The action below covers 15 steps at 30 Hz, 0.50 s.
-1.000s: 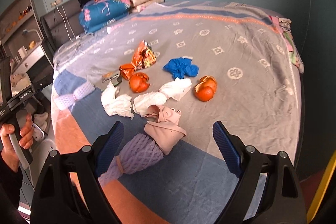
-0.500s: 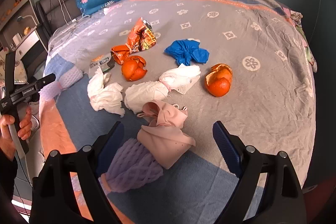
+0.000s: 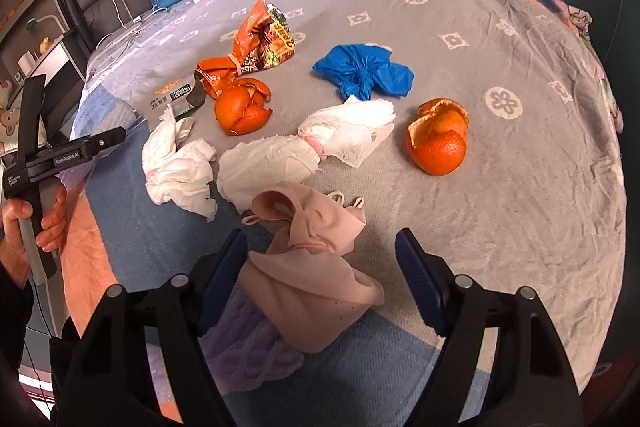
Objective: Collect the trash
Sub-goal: 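Grasp the white mesh net with the left gripper while the right gripper grasps the pink cloth, then lift and carry the mesh net and pink cloth over the bin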
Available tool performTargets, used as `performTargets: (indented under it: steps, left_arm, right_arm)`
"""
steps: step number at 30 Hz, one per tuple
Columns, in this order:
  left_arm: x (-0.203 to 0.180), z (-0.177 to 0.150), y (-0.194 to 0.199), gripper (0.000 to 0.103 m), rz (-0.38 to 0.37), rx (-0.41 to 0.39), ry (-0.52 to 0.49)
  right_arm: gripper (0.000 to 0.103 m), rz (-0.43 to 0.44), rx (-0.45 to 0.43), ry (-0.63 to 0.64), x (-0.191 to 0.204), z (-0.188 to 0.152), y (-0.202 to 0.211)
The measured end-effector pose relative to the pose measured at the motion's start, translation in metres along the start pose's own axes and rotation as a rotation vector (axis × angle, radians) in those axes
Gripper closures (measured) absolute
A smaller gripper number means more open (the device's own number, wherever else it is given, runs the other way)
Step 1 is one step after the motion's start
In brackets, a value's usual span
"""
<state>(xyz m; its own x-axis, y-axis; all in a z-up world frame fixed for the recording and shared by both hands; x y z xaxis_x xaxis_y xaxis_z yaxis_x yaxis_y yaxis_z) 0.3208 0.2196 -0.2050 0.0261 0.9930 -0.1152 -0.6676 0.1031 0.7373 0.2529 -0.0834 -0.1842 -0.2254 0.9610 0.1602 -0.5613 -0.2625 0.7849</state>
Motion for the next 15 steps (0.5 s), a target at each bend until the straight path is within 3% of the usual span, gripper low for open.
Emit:
performTargets:
  steps: [3,10,15]
  left_arm:
    - [-0.002,-0.001,-0.006,0.031,-0.002,0.012,-0.016]
    - [0.001,0.001,-0.007,0.074,-0.007,0.008,-0.008]
    - [-0.003,0.005,0.003,0.078,-0.011,-0.006,-0.005]
  right_arm:
    - [0.039,0.002,0.023,0.003,0.000,-0.002,-0.007]
    - [0.066,-0.004,0.042,-0.008,-0.001,-0.006,-0.015]
    - [0.078,0.018,0.045,-0.030,-0.001,-0.003,-0.012]
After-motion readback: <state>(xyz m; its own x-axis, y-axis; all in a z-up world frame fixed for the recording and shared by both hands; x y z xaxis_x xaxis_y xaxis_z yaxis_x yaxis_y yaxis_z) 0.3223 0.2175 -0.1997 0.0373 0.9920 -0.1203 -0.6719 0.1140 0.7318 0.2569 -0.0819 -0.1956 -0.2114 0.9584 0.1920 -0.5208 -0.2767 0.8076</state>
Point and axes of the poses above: each gripper's, at about its wrist camera, not at the fingertips, and y roughly against the way its jaws point, x to its left, z to its top, the point moved 2 cm from there along -y, roughly the way its jaws point, and after that the axes turned 4 degrees about -x, right-handed, at the moved point
